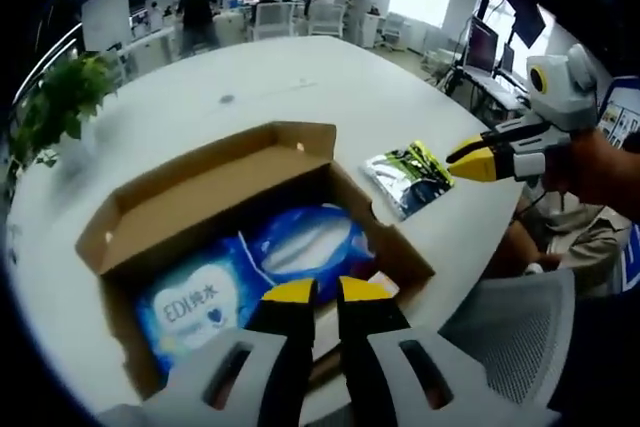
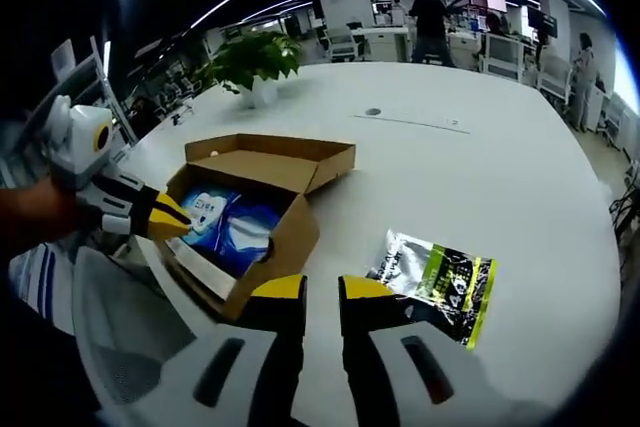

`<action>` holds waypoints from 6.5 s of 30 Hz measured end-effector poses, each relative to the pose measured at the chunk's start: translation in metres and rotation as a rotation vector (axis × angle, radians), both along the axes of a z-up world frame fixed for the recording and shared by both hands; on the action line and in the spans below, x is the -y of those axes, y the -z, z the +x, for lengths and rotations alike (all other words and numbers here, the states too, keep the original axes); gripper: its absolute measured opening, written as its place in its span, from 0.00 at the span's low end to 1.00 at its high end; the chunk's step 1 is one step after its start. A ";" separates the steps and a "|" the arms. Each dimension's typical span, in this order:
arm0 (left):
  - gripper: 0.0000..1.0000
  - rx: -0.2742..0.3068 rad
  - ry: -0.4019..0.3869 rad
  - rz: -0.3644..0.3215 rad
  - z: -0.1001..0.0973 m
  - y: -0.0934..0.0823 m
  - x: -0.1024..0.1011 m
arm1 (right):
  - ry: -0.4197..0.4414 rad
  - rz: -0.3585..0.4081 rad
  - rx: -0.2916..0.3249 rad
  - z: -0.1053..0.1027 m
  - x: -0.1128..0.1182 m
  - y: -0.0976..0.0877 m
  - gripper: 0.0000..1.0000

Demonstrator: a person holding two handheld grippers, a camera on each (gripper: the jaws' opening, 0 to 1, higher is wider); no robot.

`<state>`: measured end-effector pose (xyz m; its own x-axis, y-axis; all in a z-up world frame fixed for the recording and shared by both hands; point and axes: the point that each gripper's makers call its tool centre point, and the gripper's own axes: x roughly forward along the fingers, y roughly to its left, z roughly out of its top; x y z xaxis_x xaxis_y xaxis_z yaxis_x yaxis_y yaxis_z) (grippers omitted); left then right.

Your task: Operate the shoe box by opening the lid, removing the specified soft item, and placing it in the target area until the item is outside and the box remains undamaged.

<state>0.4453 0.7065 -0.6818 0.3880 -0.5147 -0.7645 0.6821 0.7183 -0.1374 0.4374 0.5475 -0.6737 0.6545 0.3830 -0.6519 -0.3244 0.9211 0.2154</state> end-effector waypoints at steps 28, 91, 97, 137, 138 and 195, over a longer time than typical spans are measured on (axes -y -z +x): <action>0.05 0.003 -0.112 -0.026 0.014 0.000 -0.063 | -0.094 -0.015 -0.006 0.013 -0.064 -0.002 0.10; 0.06 -0.040 -0.188 -0.031 0.030 0.021 -0.126 | -0.231 -0.021 -0.058 0.034 -0.155 0.023 0.09; 0.08 -0.038 -0.189 -0.027 0.035 0.022 -0.131 | -0.238 -0.022 -0.064 0.039 -0.161 0.027 0.09; 0.07 -0.080 -0.160 -0.033 0.043 0.040 -0.139 | -0.270 -0.036 -0.140 0.063 -0.191 0.067 0.09; 0.07 -0.082 -0.160 -0.035 0.043 0.041 -0.139 | -0.270 -0.035 -0.141 0.063 -0.192 0.068 0.09; 0.07 -0.094 -0.165 -0.028 0.043 0.044 -0.137 | -0.294 -0.003 -0.136 0.068 -0.196 0.079 0.00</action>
<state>0.4888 0.8435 -0.7260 0.3967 -0.4717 -0.7874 0.5382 0.8144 -0.2168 0.5051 0.7435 -0.7523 0.4233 0.5406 -0.7270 -0.5450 0.7930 0.2724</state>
